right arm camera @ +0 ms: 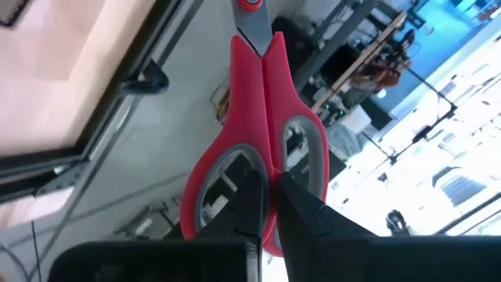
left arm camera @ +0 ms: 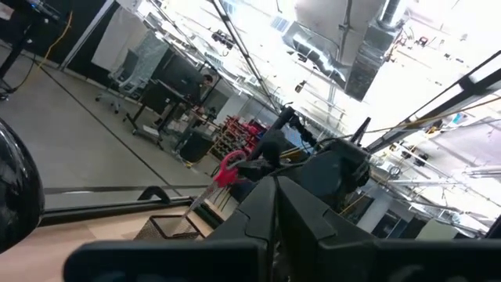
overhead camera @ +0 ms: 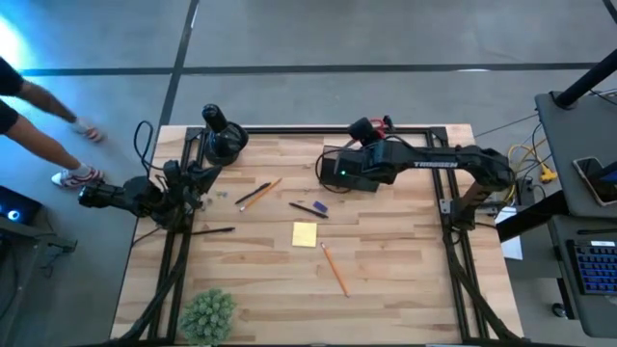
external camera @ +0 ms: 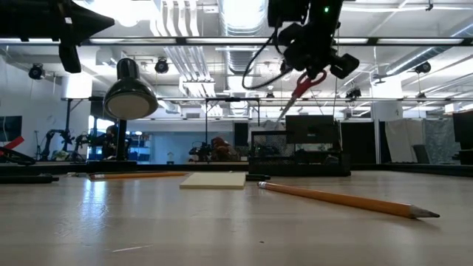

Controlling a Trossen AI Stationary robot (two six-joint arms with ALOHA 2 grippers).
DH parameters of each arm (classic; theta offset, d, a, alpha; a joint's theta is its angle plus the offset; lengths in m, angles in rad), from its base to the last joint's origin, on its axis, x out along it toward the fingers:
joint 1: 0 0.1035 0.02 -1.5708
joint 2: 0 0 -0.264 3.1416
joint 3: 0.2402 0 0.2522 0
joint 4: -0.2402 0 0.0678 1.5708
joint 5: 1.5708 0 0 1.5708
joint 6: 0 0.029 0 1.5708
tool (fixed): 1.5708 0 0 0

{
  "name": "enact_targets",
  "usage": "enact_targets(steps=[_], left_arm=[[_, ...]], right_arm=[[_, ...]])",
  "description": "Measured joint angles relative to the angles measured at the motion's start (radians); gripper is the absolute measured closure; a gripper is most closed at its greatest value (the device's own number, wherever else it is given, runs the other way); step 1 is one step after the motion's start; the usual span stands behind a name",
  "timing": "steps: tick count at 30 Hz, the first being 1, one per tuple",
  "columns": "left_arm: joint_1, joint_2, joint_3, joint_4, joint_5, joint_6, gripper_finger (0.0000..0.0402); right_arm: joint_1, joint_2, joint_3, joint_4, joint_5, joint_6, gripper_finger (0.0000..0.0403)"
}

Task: Pick and place office supplies into organizer
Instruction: Put the scissors into the desk organizer, then put the bottom pencil into the desk organizer

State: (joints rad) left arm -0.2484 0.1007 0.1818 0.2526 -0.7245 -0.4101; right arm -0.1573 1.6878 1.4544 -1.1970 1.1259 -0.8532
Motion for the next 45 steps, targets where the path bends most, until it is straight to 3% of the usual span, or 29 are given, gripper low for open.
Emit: enact_targets(steps=[14,27,34,39,45], left_arm=[[0.0,-0.001,0.0,0.001,0.0,-0.001,0.0402],[0.0,-0.001,0.0,0.001,0.014,-0.003,0.0402],[0.0,-0.001,0.0,0.002,0.053,-0.004,0.0402],[0.0,-0.001,0.0,0.002,0.052,-0.004,0.0402],[0.0,-0.001,0.0,0.002,0.052,-0.004,0.0402]], right_arm=[[0.002,0.17,0.013,0.042,-0.007,0.007,0.039],[0.02,0.25,0.034,0.256,-0.007,-0.08,0.0386],[0.021,0.258,0.089,0.267,-0.121,-0.004,0.0313],[0.023,0.258,0.098,0.258,-0.131,0.034,0.0266],[0.047,0.241,0.097,0.212,-0.127,0.082,0.0241]])
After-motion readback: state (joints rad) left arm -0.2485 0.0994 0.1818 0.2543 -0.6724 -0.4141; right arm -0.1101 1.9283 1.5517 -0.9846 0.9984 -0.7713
